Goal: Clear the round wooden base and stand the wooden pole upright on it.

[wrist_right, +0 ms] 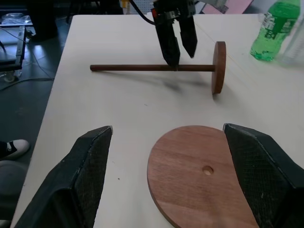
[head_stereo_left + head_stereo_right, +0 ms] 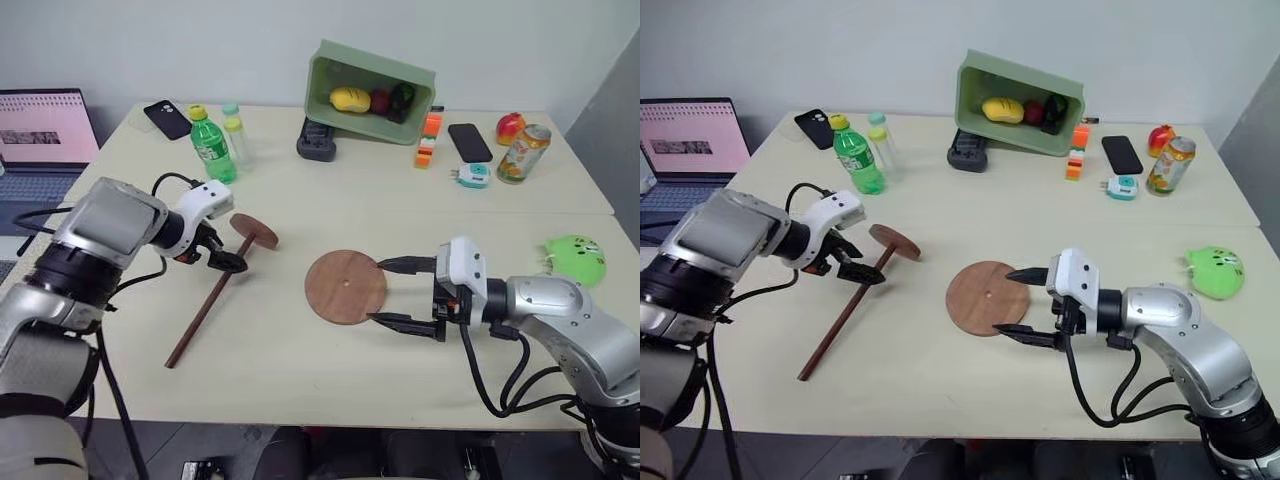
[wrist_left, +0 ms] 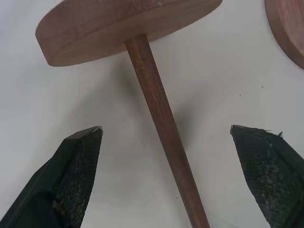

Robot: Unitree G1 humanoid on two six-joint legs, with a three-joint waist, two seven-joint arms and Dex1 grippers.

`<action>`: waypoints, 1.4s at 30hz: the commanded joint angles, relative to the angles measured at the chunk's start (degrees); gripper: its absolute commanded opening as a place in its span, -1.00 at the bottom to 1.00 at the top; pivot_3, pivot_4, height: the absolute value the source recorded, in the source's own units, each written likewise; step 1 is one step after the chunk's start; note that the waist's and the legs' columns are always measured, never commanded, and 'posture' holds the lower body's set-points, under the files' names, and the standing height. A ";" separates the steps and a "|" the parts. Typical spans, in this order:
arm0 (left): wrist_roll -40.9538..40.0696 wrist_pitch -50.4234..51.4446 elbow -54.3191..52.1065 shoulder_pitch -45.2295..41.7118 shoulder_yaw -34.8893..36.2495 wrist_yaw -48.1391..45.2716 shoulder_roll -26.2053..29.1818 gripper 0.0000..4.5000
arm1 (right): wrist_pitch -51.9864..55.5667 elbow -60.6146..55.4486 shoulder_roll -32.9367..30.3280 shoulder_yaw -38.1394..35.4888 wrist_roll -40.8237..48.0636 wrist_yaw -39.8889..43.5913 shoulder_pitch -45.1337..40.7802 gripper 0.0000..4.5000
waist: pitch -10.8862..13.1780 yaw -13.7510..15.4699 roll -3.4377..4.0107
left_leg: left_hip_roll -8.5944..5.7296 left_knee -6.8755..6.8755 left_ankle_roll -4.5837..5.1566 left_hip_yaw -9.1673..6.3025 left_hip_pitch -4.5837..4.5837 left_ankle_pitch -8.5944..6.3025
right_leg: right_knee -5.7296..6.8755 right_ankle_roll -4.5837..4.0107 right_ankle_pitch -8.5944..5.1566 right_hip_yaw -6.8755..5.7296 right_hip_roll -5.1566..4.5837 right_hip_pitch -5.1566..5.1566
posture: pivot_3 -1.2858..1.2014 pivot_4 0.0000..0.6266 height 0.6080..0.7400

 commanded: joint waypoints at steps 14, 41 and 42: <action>2.64 10.27 -2.09 -0.17 -2.25 1.68 -1.86 0.51 | 3.56 -7.30 -3.84 -3.58 5.61 1.40 0.30 0.77 | 0.00 0.01 0.00 | 0.06 0.03 0.00 -0.06 -0.03 0.00 | 0.02 0.00 0.00 -0.03 -0.08 0.00 | 0.03 -0.52 1.00; -1.39 3.03 -10.97 2.52 16.21 13.93 -7.39 -0.89 | 5.56 -6.91 -6.43 -3.74 5.93 3.07 -1.74 0.77 | 0.00 0.29 -0.02 | 0.08 0.06 -0.02 -0.08 -0.05 0.01 | 0.02 0.00 0.00 -0.02 -0.27 -0.01 | 0.03 -0.52 1.00; -3.64 1.68 -11.18 0.90 21.41 15.98 -10.75 -0.89 | 5.66 -7.15 -7.08 -4.77 6.24 2.99 -0.99 0.77 | 0.00 0.42 -0.03 | 0.09 0.12 -0.04 -0.16 -0.16 0.02 | 0.00 0.00 0.00 -0.04 -0.31 -0.01 | 0.03 -0.52 1.00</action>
